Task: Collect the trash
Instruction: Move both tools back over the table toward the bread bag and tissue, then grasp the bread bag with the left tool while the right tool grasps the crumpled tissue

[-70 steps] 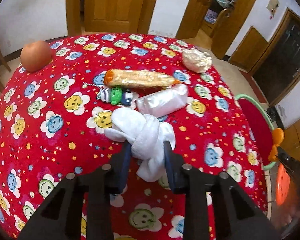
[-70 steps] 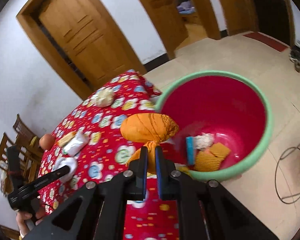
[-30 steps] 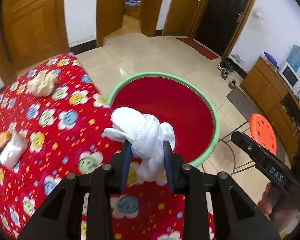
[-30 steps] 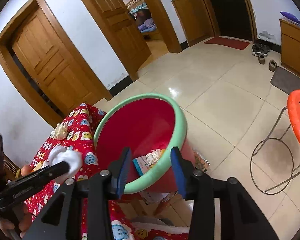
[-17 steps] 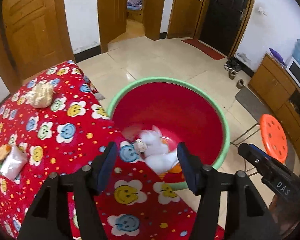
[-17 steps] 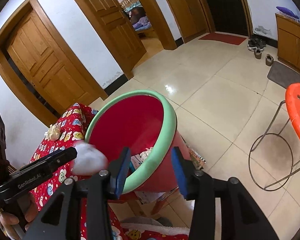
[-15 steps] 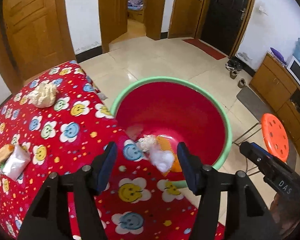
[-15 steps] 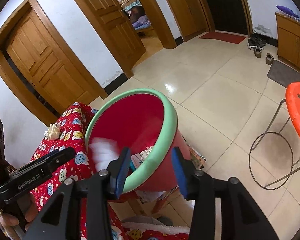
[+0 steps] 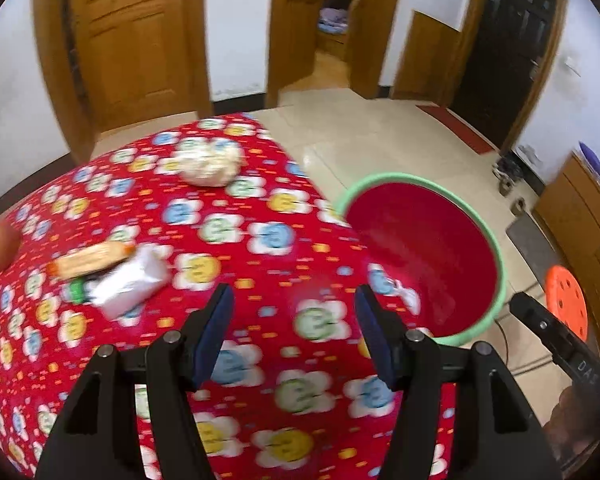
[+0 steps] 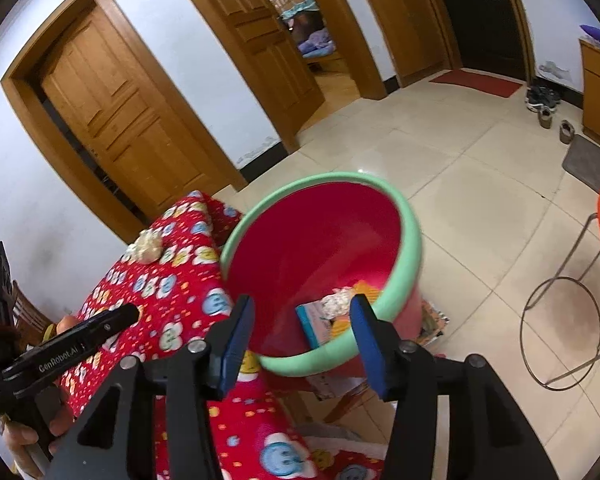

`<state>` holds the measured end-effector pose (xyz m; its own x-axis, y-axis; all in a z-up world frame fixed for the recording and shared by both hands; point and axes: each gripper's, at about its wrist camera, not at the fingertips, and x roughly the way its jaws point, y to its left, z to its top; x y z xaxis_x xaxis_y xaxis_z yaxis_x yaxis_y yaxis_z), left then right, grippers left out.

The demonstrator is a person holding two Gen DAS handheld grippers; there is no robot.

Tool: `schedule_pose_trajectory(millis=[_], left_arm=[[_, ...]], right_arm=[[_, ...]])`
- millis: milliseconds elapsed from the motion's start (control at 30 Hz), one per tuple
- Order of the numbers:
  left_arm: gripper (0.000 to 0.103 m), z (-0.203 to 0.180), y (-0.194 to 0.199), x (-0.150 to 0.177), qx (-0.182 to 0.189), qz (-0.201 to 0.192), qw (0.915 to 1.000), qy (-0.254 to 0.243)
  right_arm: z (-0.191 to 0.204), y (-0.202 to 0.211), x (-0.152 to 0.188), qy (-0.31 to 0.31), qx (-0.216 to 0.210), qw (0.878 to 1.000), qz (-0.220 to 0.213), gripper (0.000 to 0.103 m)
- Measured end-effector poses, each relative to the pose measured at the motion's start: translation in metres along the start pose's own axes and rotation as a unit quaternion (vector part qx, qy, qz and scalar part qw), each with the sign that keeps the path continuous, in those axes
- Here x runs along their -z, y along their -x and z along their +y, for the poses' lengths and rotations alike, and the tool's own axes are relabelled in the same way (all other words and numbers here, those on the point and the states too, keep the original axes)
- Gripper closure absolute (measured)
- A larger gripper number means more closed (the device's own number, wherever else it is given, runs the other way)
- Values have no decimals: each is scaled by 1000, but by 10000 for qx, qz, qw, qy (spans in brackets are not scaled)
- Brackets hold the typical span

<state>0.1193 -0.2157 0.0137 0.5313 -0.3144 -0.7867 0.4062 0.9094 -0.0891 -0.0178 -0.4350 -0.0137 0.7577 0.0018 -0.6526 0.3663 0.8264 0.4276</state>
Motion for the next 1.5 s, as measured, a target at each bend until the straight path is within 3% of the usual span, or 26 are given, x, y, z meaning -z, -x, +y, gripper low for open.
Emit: schedule_pose_trajectory(millis=[400,467,533,767,933,1100,1500], left_arm=[[35,100,15,-6,-892,-139,9940,621],[30,112,12,-7,-1022,-112,9925,663],[26,122,8,-8,-1167,-76,9909,667],[25,146,-22,-10,-1629,262,9855,391],[25,149,-36,-17,-1557,315,9873,29],[25,148,-50,-29,-1225,457,9908,-343],[36,158,-72,-39,-1162,457,9907,-541]], right_arm=[[57,-13,6,513,-296,9981,194,46],[63,-16,5,587,-326,9975,226,46],[72,-19,4,687,-350,9967,259,45],[96,-29,1,980,-394,9939,332,45],[110,-40,-2,1124,-401,9920,422,45],[121,-55,-4,1239,-418,9898,559,45],[148,-90,-11,1476,-471,9844,837,45]])
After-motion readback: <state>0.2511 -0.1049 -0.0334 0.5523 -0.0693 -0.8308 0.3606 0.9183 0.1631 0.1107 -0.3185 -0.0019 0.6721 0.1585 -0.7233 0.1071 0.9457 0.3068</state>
